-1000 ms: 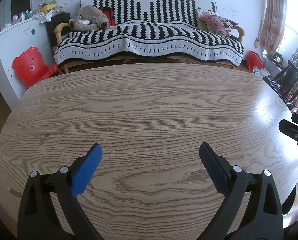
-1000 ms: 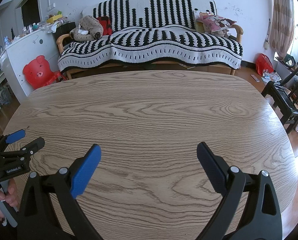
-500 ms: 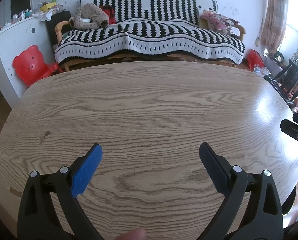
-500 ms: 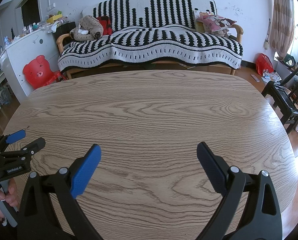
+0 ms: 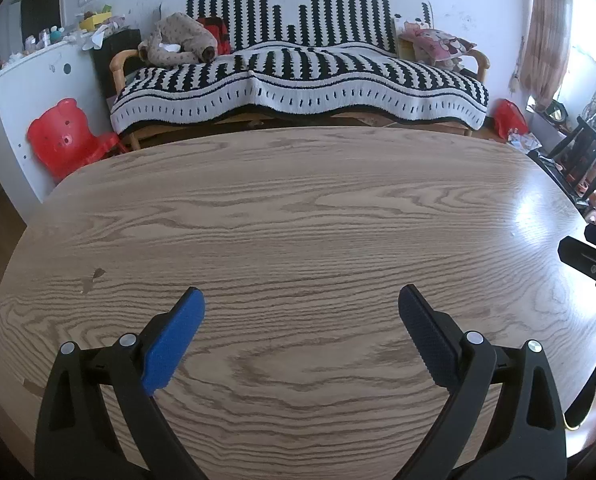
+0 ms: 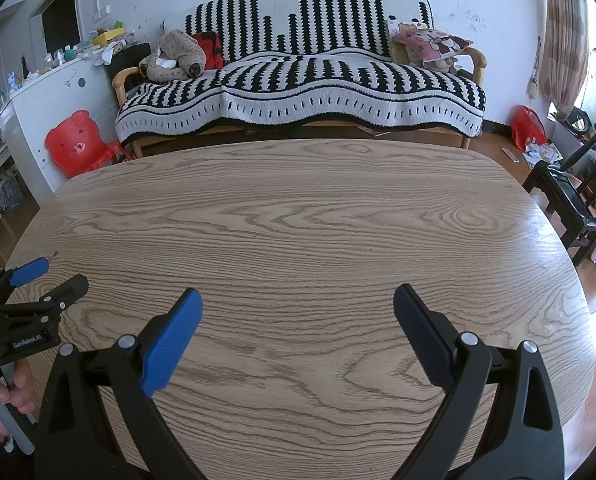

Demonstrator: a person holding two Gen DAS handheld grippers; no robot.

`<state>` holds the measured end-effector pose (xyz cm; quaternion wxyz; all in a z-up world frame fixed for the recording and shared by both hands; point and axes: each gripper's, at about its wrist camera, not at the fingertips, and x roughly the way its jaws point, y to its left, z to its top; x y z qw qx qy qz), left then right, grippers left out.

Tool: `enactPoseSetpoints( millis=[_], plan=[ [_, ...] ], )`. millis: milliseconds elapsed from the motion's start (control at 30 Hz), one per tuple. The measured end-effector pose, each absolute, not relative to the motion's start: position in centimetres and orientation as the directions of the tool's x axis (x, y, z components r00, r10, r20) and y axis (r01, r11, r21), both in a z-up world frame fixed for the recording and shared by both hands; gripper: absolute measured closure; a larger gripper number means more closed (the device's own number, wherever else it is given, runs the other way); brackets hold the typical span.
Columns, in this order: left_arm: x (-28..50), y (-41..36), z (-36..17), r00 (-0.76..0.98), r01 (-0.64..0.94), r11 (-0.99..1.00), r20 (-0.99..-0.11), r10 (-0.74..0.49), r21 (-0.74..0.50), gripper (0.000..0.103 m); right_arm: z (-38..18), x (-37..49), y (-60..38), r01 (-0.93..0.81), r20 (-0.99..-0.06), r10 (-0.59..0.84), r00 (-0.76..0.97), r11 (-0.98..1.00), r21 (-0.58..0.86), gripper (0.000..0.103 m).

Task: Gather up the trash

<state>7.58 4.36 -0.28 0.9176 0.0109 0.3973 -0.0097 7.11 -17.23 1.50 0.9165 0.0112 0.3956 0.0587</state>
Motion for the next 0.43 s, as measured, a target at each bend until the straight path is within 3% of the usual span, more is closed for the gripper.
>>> enactPoseSetpoints(
  millis=[433],
  plan=[
    [7.75, 4.94, -0.37, 0.667, 0.004, 1.000, -0.745, -0.011, -0.011, 0.008, 1.53, 7.15, -17.16, -0.098, -0.723, 0.115, 0.681, 0.993, 0.066, 0.010]
  ],
)
